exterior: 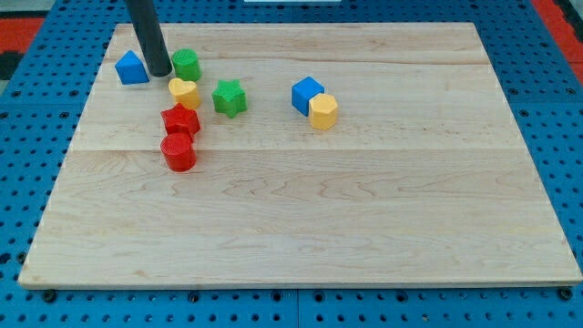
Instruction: Move the green circle parallel to the top of the yellow heart
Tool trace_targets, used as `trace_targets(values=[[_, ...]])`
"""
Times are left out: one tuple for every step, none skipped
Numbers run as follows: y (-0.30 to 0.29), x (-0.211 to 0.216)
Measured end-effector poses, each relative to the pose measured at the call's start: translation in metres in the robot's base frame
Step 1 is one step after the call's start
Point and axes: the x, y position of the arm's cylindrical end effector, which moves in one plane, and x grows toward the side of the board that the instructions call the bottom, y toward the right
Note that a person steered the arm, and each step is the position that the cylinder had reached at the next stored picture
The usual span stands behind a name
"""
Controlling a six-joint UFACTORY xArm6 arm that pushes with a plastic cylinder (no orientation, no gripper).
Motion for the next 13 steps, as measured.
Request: trace_targets(values=[[-0.005, 0.005], [-0.004, 0.005], [-0.003, 0.005], [-0.003, 0.005], [0.0, 0.005], [0.002, 0.005], [0.03, 0.014], [0.138, 0.016], [0.191, 0.016], [0.21, 0.016], [0.16, 0.015], [0.1, 0.029], [0.053, 0.026]])
